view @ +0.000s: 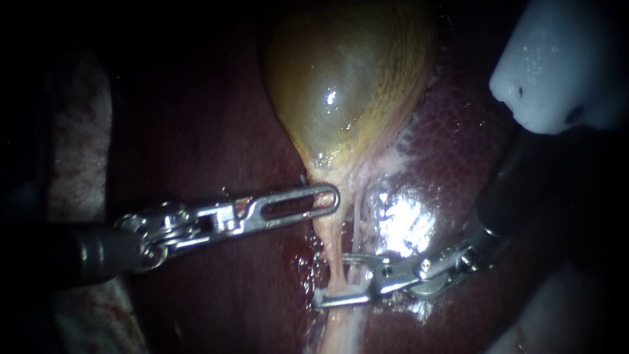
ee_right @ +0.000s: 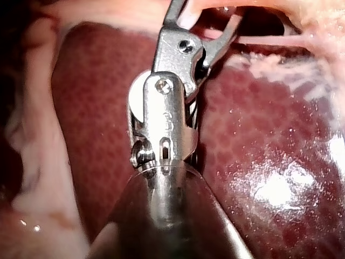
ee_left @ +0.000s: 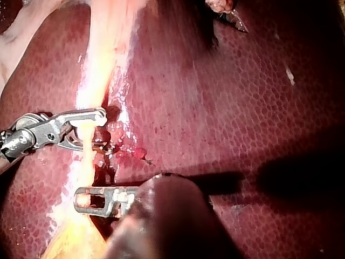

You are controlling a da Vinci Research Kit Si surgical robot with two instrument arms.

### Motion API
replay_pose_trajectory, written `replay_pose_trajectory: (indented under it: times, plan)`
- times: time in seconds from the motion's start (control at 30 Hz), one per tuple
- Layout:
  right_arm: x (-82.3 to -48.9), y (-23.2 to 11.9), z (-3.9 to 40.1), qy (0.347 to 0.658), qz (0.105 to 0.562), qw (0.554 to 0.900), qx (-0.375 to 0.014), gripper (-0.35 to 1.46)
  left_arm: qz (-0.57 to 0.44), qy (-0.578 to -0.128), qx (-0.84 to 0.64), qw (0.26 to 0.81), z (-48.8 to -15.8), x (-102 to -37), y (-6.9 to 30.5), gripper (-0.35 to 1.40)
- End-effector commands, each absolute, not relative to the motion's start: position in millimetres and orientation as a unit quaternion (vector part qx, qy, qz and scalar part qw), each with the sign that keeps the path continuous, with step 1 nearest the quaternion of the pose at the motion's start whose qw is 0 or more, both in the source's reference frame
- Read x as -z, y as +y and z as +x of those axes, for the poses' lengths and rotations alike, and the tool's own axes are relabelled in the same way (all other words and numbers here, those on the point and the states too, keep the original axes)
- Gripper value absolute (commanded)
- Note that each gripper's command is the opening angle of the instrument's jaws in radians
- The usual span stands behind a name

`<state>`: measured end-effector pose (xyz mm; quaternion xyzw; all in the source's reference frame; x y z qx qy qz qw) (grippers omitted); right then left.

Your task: Going back first clip left tube

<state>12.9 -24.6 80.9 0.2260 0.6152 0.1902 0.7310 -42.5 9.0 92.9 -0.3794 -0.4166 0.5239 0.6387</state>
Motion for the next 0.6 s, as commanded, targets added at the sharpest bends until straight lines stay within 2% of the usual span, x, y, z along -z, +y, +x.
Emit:
replay_pose_trajectory:
  times: [0.03, 0.6]
  plan:
    - [-80.9, -24.5, 13.0, 0.616, 0.226, 0.731, -0.19, 0.59, -0.38, -0.417, -0.524, 0.638, -42.5, -93.0, 9.0, -0.35]
    - [-80.2, -24.5, 12.5, 0.632, 0.216, 0.725, -0.171, 0.6, -0.379, -0.421, -0.522, 0.638, -42.6, -94.1, 9.0, -0.35]
